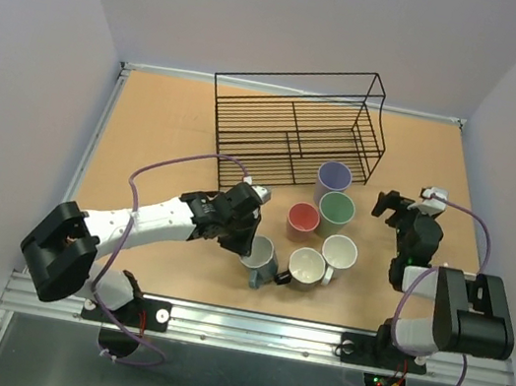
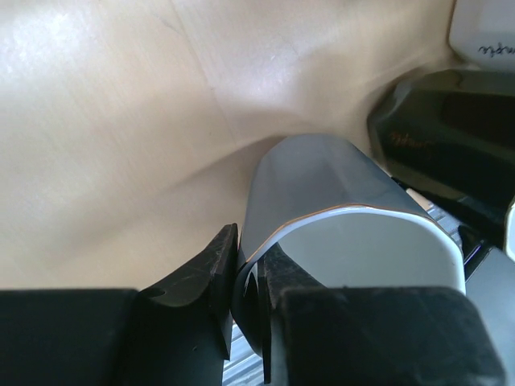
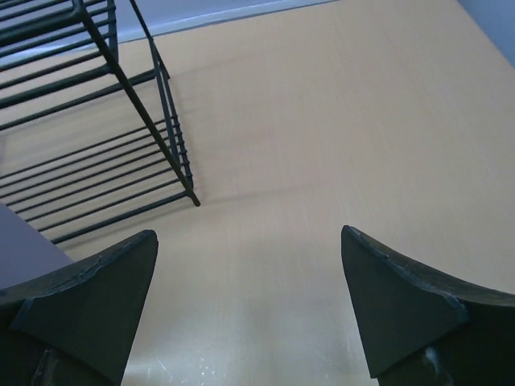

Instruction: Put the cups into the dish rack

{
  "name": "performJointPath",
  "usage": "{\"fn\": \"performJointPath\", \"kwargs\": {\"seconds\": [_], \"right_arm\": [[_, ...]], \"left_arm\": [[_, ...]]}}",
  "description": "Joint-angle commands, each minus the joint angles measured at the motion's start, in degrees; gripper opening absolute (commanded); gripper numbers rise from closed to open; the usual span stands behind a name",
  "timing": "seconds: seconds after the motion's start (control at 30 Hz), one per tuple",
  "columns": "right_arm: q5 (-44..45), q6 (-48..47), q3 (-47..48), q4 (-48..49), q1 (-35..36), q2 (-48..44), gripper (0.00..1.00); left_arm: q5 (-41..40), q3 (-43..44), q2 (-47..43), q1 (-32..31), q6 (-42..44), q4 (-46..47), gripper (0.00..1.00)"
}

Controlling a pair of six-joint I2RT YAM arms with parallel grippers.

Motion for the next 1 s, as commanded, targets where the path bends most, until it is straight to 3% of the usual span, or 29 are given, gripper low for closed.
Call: {"fn": "performJointPath", "kwargs": {"seconds": [0.0, 0.03, 0.07, 0.13, 0.17, 0.23, 0.3, 0.43, 0.67, 0.83, 0.97], "right_arm": [[5.20, 1.38, 3.94, -7.14, 0.07, -6.82, 1.00], [7.75, 3.39, 4.82, -9.43, 0.07, -8.59, 1.00], [15.26, 11.85, 8.57, -17.72, 0.07, -11.48, 1.00], [20.07, 21.13, 14.29, -29.61, -0.02, -14.13, 1.00], [16.69, 20.29, 20.76, -38.37, -0.28, -14.84, 1.00], [14.02, 19.05, 27.56, -46.59, -0.29, -15.38, 1.00], [12.80, 25.36, 34.17, -54.35, -0.29, -15.02, 1.00], [0.42, 32.22, 38.66, -55.60, -0.37, -17.30, 1.00], [-27.34, 57.61, 42.09, -55.07, 0.76, -16.96, 1.00], [-27.64, 63.51, 41.22, -55.51, 3.76, -23.63, 1.00], [-40.60, 71.08, 43.66, -54.02, 4.37, -22.94, 1.00]], "left_arm": [[-1.22, -0.13, -5.52, -0.19, 0.66, -2.88, 0.00], [-1.66, -0.04, -6.14, -0.19, 0.66, -3.68, 0.00], [-2.54, 0.22, -7.45, -0.19, 0.66, -4.29, 0.00], [-3.25, 1.01, -8.52, -0.19, 0.92, -6.58, 0.00], [-3.95, 2.49, -9.48, -0.19, 1.01, -7.46, 0.00], [-4.57, 4.52, -10.36, -0.19, 1.19, -10.17, 0.00], [-5.80, 8.47, -11.68, -0.19, 1.28, -12.73, 0.00], [-7.73, 16.20, -13.26, -0.19, 0.49, -15.72, 0.00], [-8.70, 34.72, -10.21, -0.11, -0.40, -14.67, 0.00], [-9.67, 42.84, -6.41, 0.07, 0.75, -9.08, 0.00], [-9.05, 45.39, -4.05, 1.73, 1.63, -2.46, 0.00]]}}
